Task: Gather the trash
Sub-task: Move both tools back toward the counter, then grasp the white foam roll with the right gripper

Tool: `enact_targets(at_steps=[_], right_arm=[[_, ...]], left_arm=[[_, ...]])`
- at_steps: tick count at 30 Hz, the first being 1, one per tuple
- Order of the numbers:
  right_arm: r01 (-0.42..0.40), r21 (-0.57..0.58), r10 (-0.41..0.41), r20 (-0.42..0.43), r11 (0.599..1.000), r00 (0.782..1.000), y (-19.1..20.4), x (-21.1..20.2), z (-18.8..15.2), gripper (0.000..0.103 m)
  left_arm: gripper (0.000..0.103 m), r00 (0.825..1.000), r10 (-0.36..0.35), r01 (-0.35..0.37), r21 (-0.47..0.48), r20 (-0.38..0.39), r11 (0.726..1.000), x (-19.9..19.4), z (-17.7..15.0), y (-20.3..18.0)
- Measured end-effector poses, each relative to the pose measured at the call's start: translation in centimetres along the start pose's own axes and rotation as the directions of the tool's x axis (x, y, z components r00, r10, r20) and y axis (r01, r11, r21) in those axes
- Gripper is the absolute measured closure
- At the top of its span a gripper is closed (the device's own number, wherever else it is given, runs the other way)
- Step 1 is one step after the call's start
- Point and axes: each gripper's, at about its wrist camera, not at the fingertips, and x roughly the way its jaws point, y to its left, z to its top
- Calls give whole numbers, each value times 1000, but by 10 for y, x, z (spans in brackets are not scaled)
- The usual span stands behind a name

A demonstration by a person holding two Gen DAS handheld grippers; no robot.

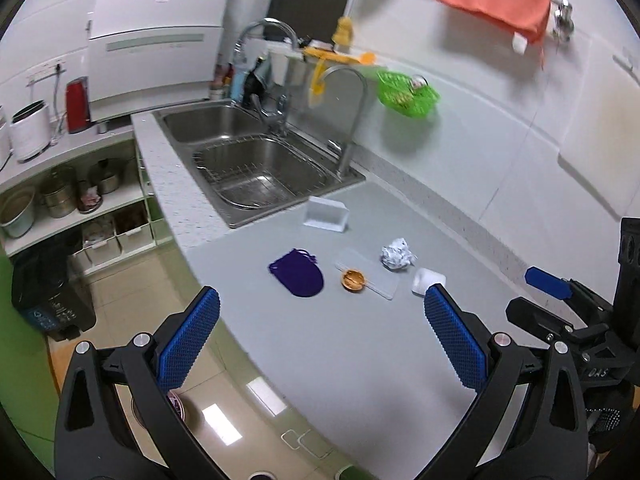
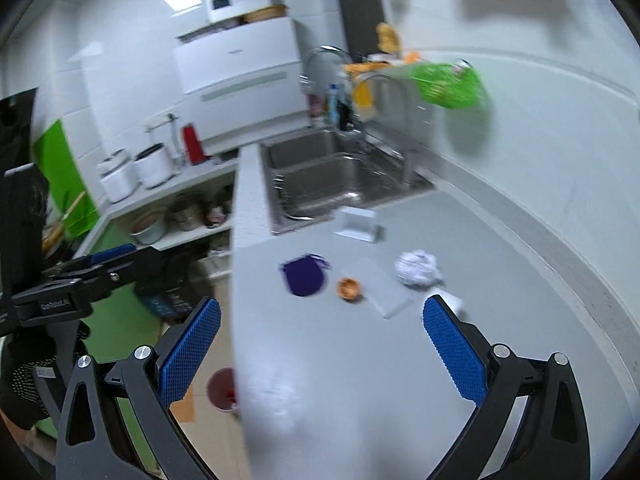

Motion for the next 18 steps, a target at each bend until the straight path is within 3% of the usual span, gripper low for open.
enact_targets(at_steps=[8,18], right_arm=[[144,83,-132,-133,986,982,-60,53,-3,6],[177,150,-121,-325,973,938,-104,142,-5,6]], left_arm=[[3,996,-32,37,61,-82,997,57,17,-14],[3,986,-41,56,92,-163,994,109,25,-20]])
